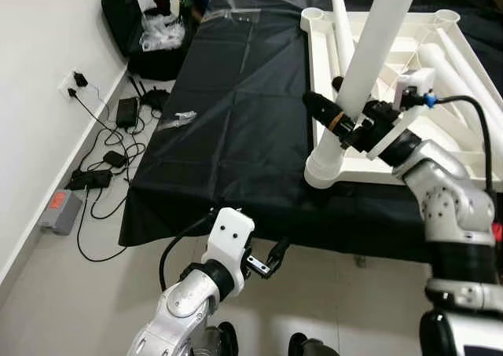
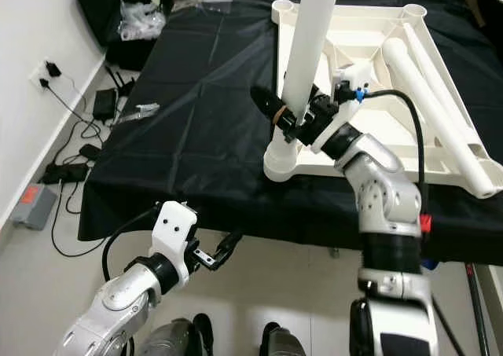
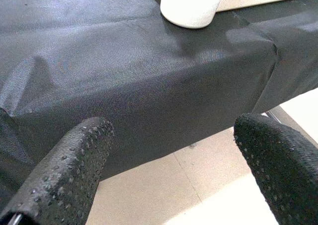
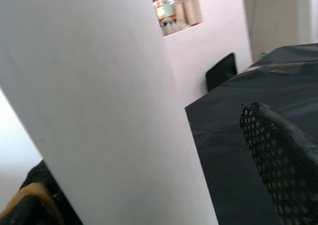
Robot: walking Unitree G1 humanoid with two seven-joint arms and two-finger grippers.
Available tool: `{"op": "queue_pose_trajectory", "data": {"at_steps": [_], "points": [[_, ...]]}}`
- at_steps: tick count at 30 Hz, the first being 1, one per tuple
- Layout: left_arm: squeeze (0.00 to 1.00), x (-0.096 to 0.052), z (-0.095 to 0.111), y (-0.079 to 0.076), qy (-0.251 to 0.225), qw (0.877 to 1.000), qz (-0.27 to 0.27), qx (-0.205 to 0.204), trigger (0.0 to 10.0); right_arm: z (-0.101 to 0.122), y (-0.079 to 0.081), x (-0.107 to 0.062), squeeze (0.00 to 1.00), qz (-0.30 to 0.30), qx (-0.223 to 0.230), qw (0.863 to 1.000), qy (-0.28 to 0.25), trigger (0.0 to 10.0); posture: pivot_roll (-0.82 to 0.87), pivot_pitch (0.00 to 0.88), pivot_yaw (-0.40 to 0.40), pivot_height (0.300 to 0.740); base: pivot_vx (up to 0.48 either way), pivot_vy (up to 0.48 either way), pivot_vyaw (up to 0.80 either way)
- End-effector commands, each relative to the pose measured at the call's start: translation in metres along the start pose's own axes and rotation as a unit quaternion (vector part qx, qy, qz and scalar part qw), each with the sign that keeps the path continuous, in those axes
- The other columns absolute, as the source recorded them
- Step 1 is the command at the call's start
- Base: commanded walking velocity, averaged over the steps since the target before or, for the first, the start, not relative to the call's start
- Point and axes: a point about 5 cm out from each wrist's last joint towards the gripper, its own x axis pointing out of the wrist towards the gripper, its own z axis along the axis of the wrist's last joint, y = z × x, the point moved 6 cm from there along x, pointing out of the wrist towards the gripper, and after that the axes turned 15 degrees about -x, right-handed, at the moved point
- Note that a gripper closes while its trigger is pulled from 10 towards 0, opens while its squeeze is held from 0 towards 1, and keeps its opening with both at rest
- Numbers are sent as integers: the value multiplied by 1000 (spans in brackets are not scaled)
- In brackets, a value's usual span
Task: Building children table
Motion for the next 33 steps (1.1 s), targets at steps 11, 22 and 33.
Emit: {"op": "queue_pose_trajectory", "data": {"at_steps": [11, 22, 33], "points": [[0, 0, -8, 0, 9, 1000, -1, 4, 10000, 1, 2, 16, 0, 97, -15, 995, 16, 10000, 169, 194, 1, 740, 0, 0, 0], [0, 0, -7, 2, 7, 1000, 1, 5, 10000, 2, 12, 25, 0, 169, -25, 985, 20, 10000, 168, 195, 2, 740, 0, 0, 0], [0, 3, -4, 5, 4, 1000, 10, 0, 10000, -13, 17, 32, 0, 188, -55, 979, 53, 0, 169, 225, 1, 740, 0, 0, 0]]}}
